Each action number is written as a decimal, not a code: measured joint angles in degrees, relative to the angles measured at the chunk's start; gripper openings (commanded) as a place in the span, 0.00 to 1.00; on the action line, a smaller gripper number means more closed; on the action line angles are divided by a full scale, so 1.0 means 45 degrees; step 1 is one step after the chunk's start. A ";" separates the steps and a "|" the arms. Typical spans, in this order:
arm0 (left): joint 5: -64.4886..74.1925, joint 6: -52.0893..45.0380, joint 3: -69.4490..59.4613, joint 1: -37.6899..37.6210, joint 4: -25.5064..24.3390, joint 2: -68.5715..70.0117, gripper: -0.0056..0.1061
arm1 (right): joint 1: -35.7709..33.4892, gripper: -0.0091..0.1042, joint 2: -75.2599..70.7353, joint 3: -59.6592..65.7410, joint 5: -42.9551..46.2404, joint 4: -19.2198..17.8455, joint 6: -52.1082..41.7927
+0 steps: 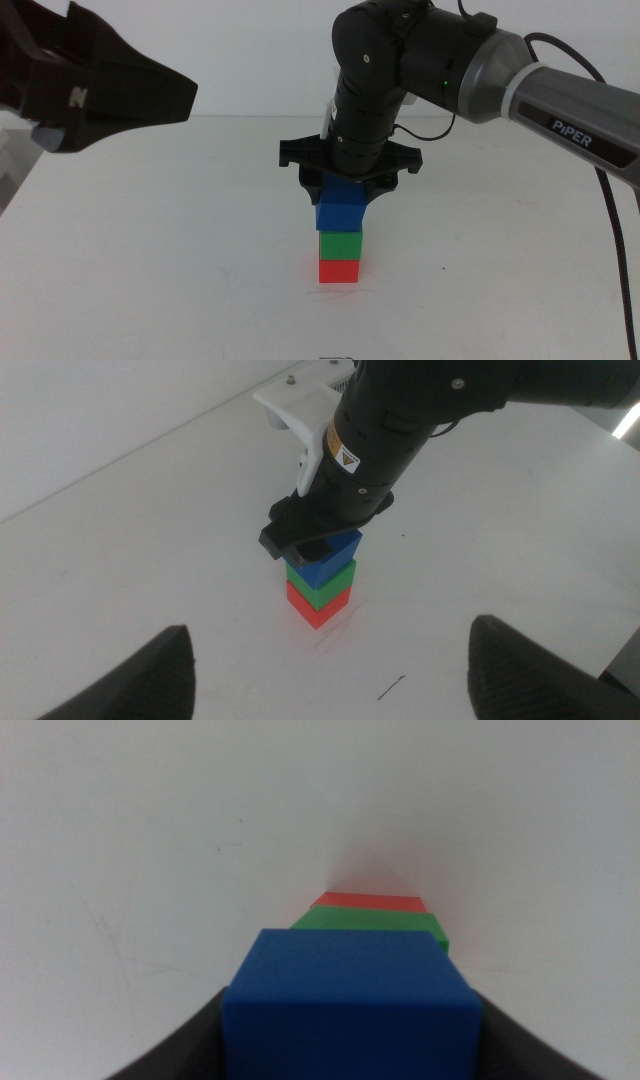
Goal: Stack red cubes first, then green, then blue cubes in a specific spot.
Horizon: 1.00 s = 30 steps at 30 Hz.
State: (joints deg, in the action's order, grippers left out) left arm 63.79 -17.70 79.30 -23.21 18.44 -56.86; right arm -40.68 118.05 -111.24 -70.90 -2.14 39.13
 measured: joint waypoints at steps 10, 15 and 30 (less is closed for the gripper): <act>0.0000 0.0000 0.0000 0.0000 0.0000 0.0000 0.89 | 0.0013 0.73 -0.0061 0.0025 0.0000 0.0000 -0.0047; 0.0000 0.0000 0.0000 0.0000 0.0000 0.0000 0.89 | 0.0145 0.73 -0.0576 0.0025 0.0000 0.0000 -0.0501; 0.0000 0.0000 0.0000 0.0000 0.0000 0.0000 0.89 | 0.2778 0.73 -0.5853 0.0820 -0.0095 0.0191 -0.3654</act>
State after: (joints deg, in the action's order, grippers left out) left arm 63.79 -17.70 79.30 -23.21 18.44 -56.86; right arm -28.18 91.71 -107.55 -71.33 -1.28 22.69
